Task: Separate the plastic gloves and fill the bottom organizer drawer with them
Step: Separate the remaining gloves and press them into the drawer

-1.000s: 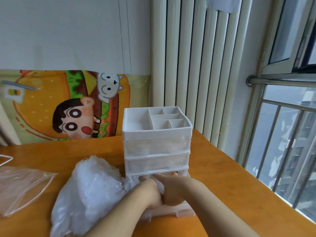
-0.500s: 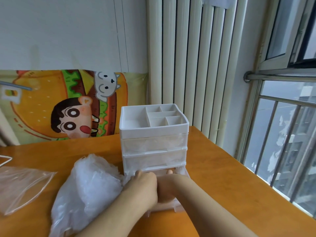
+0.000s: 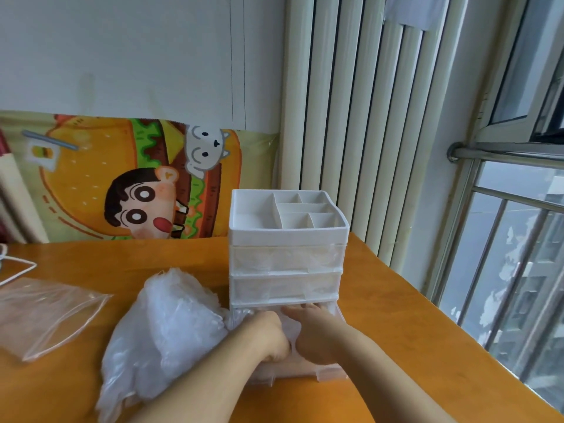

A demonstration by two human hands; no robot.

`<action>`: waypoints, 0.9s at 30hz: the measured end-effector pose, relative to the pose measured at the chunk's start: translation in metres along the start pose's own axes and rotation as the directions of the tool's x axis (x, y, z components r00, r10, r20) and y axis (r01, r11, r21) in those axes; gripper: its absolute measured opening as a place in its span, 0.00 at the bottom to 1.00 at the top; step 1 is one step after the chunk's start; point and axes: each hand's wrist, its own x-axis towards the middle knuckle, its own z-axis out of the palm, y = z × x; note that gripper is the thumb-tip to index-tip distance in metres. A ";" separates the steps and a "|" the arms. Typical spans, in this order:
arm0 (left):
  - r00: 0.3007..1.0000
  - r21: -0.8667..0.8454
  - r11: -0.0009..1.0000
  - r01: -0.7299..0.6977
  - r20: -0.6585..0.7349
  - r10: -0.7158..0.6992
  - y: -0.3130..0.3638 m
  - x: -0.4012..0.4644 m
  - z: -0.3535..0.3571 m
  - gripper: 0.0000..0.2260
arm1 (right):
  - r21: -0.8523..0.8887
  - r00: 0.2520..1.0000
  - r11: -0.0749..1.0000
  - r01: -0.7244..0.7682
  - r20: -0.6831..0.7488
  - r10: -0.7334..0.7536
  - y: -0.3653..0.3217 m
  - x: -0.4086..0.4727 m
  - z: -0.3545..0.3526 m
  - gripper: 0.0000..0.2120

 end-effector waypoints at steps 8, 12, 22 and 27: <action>0.998 -0.157 0.986 -0.047 -0.039 0.042 -0.001 -0.009 0.010 0.16 | 0.037 0.995 0.999 -0.029 -0.099 0.032 0.009 -0.010 0.009 0.30; 0.994 -0.115 0.989 -0.094 -0.071 0.086 -0.001 -0.040 -0.007 0.20 | -0.057 0.993 0.998 0.008 -0.118 -0.015 0.013 -0.003 0.009 0.27; 0.635 -0.147 0.873 -0.464 -0.743 0.212 -0.102 -0.075 -0.045 0.06 | 0.041 0.836 0.997 0.060 -0.548 -0.028 -0.020 -0.024 0.005 0.21; 0.736 -0.513 0.853 -0.099 -0.614 -0.284 -0.175 -0.026 -0.058 0.16 | 0.020 0.621 0.966 0.258 -0.769 -0.150 -0.075 -0.015 0.030 0.24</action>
